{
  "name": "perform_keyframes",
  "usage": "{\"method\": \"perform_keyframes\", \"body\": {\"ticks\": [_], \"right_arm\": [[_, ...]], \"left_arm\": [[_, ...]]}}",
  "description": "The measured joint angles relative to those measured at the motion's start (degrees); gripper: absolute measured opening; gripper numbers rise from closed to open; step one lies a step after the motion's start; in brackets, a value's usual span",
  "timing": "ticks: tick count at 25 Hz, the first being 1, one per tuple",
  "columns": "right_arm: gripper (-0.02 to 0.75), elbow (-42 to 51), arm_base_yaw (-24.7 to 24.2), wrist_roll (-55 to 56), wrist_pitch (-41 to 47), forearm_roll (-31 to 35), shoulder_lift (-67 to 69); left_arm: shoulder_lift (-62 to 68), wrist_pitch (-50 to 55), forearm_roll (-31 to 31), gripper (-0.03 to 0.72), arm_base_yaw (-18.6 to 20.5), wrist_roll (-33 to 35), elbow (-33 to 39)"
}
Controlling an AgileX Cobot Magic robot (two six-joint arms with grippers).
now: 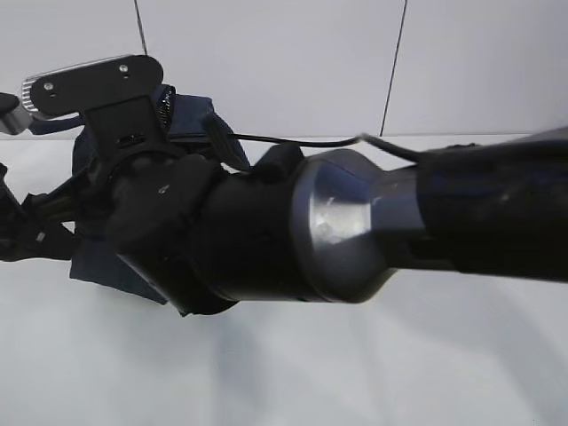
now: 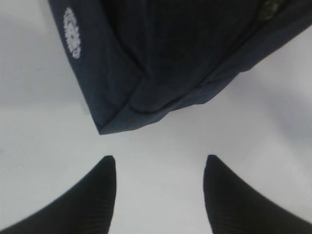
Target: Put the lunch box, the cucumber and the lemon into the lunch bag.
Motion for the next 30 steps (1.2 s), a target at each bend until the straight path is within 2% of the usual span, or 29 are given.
{"method": "perform_keyframes", "body": {"ticks": [2, 7, 16, 18, 20, 21, 23, 25, 30], "right_arm": [[-0.013, 0.0, 0.0, 0.0, -0.2, 0.0, 0.0], [-0.013, 0.0, 0.0, 0.1, -0.4, 0.1, 0.0], [-0.013, 0.0, 0.0, 0.2, -0.4, 0.1, 0.0], [-0.013, 0.0, 0.0, 0.3, -0.4, 0.1, 0.0], [-0.013, 0.0, 0.0, 0.3, -0.4, 0.1, 0.0], [-0.013, 0.0, 0.0, 0.3, -0.4, 0.1, 0.0], [-0.013, 0.0, 0.0, 0.3, -0.4, 0.1, 0.0], [-0.013, 0.0, 0.0, 0.3, -0.4, 0.1, 0.0], [-0.013, -0.5, -0.3, 0.3, -0.4, -0.1, 0.0]], "left_arm": [[0.6, -1.7, -2.8, 0.418, 0.0, 4.1, 0.0], [2.7, -4.8, -5.5, 0.419, 0.0, 7.8, 0.0], [5.3, -6.8, -19.2, 0.405, 0.0, 22.1, 0.0], [5.6, -7.0, -20.0, 0.337, 0.0, 22.9, 0.0], [5.5, -7.2, -20.2, 0.216, 0.0, 23.3, 0.0], [5.5, -7.2, -20.3, 0.131, 0.0, 23.5, 0.0], [5.6, -7.2, -20.5, 0.042, 0.0, 23.6, 0.0], [5.6, -7.2, -20.5, 0.008, 0.0, 23.6, 0.0], [5.6, -7.0, -20.6, -0.004, 0.0, 23.7, 0.0]]}}
